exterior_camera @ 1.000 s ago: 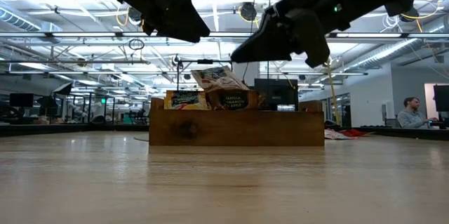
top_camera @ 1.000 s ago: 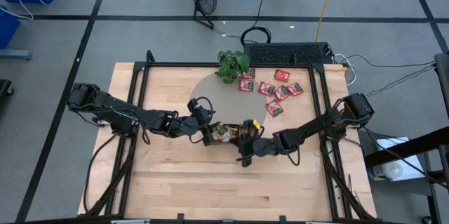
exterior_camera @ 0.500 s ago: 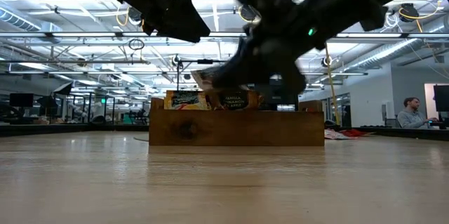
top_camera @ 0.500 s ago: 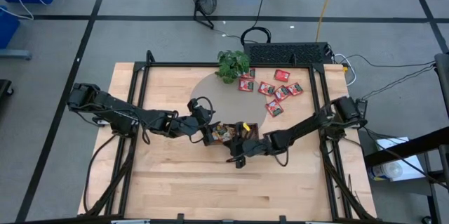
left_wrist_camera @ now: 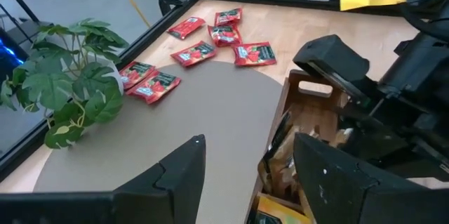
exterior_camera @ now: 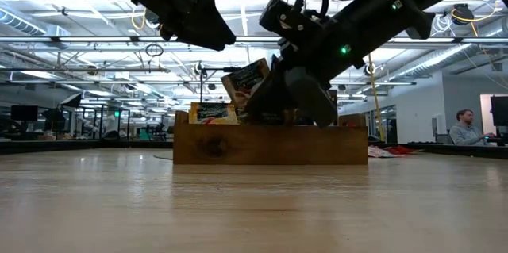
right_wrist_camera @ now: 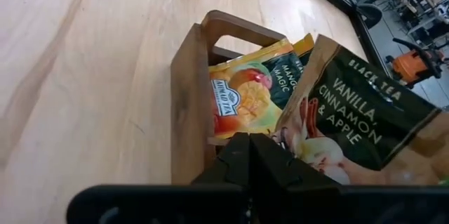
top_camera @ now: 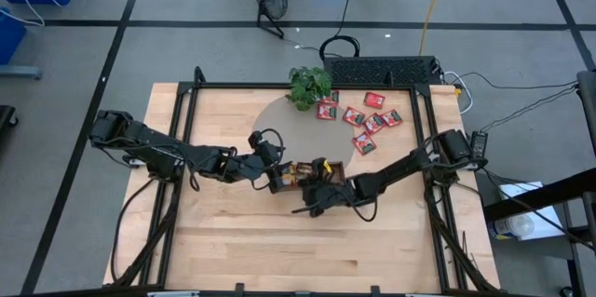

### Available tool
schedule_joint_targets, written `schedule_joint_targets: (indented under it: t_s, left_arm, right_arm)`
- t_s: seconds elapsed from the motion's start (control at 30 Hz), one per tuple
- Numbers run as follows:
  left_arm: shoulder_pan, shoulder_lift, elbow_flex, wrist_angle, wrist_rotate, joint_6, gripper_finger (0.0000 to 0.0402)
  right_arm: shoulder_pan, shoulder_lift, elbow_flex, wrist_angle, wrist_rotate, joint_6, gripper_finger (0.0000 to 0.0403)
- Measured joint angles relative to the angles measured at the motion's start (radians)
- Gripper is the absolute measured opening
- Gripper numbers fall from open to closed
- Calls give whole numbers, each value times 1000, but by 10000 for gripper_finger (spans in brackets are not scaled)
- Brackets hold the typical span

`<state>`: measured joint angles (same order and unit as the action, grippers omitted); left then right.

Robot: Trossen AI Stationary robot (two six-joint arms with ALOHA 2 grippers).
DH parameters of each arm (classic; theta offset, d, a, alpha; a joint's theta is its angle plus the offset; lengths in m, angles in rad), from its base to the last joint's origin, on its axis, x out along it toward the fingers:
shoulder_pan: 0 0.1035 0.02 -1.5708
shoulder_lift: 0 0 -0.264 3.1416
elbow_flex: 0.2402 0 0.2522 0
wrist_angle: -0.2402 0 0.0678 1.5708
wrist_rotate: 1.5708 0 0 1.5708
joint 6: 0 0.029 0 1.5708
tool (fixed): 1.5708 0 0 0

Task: Pick & Place Tea
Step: Put the brown tea bag into the middle slot of the wooden organizer

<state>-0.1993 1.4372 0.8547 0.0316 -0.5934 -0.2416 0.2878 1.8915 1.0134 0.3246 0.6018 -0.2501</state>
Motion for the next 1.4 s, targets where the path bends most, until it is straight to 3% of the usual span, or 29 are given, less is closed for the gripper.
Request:
schedule_joint_targets:
  t_s: [0.53, 0.67, 0.87, 0.97, 1.1, 1.23, 1.4]
  left_arm:
    - [0, 0, 0, -2, 1, -2, 216]
    - [0, 0, 0, -2, 1, -3, 216]
    - [0, 0, 0, -6, 1, -2, 216]
    - [0, 0, 0, -7, -6, 9, 216]
    - [3, 0, 0, -70, 14, -97, 216]
    - [40, 3, -11, -298, 216, -366, 216]
    - [39, 14, -47, -320, 308, -466, 216]
  right_arm:
    - [-14, -66, -1, -7, -5, 1, 0]
    - [-44, -58, -1, -54, -127, 48, 0]
    - [-37, -66, -2, -15, -152, -35, 5]
    - [-37, -67, -1, 5, -238, -80, 38]
    - [-37, -70, 14, 7, -235, -39, 106]
    - [-33, -107, 14, -40, -237, 33, 158]
    - [-10, -160, 14, -52, -238, 47, 183]
